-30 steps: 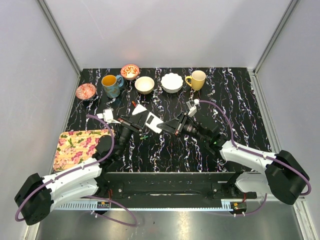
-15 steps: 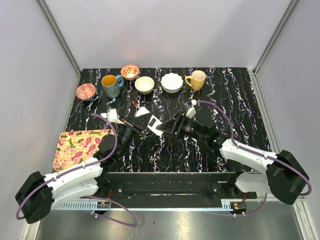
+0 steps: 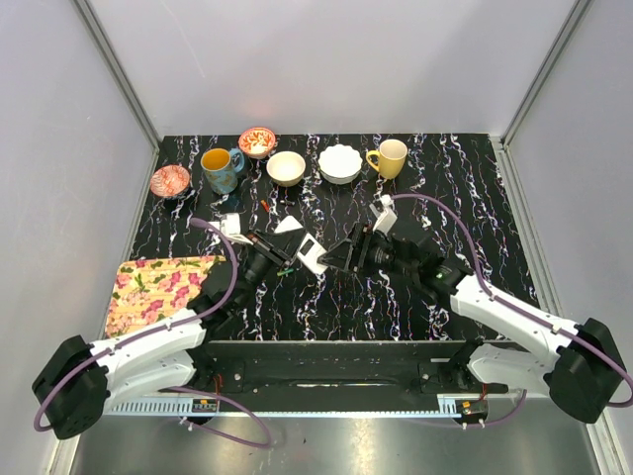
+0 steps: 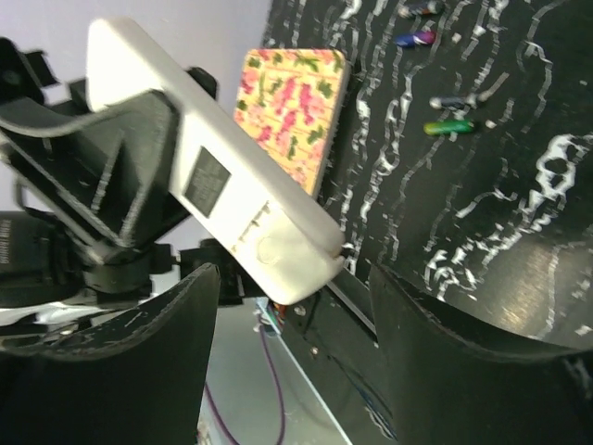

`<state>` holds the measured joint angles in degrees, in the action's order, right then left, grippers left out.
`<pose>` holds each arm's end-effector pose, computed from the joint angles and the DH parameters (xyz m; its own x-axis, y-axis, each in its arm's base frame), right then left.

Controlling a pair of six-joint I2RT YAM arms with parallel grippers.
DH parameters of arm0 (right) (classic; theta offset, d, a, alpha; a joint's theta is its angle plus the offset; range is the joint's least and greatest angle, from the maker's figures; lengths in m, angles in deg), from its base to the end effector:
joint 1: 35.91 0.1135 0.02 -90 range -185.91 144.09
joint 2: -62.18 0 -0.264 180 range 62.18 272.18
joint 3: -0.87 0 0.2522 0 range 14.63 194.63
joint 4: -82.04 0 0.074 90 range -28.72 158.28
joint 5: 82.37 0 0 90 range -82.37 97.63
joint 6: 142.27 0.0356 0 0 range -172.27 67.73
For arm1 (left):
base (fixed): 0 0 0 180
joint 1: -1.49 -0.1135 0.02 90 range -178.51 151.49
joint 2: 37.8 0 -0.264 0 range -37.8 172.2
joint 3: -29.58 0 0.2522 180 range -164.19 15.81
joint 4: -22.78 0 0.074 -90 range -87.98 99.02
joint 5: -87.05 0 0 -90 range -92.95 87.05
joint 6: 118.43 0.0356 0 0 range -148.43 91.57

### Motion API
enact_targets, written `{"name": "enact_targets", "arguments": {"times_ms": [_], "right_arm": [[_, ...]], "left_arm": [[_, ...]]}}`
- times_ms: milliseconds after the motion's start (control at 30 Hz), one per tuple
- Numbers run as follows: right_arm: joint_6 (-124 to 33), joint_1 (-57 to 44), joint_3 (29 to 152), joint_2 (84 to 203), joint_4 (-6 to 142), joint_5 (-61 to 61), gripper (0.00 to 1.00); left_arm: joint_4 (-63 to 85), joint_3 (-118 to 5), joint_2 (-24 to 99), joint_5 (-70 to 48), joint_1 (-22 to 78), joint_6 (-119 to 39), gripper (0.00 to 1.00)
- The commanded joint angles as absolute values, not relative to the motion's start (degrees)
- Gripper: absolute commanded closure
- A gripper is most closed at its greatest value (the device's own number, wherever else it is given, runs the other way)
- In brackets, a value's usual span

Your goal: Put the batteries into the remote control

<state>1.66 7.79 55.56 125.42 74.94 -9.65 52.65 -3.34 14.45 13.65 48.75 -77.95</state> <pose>0.1767 0.1835 0.2826 -0.8152 0.2885 -0.5022 -0.3525 0.4407 0.8255 0.1450 -0.1419 0.2585 -0.3098 -0.7388 -0.5985 0.4276 0.4539 -0.7817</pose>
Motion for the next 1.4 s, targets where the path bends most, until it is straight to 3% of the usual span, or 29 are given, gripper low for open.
{"name": "enact_targets", "arguments": {"times_ms": [0,233,433,733,1367], "right_arm": [[-7.3,7.7,61.2,123.4,62.0,-6.7,0.28],[-23.1,7.8,68.4,122.1,45.0,-0.8,0.19],[-29.0,9.2,72.7,123.2,39.8,1.2,0.15],[-31.7,14.2,77.9,130.5,36.6,6.4,0.11],[-32.5,15.4,78.9,136.0,37.5,6.0,0.29]], "left_arm": [[51.2,-8.3,15.2,9.0,47.2,-80.1,1.00],[45.8,-11.0,18.7,-2.6,40.9,-85.9,1.00],[45.9,-12.7,24.9,-11.0,38.4,-89.9,1.00],[49.5,-15.5,31.5,-14.7,38.2,-92.3,1.00],[52.2,-16.4,34.2,-16.0,38.2,-93.1,1.00]]}}
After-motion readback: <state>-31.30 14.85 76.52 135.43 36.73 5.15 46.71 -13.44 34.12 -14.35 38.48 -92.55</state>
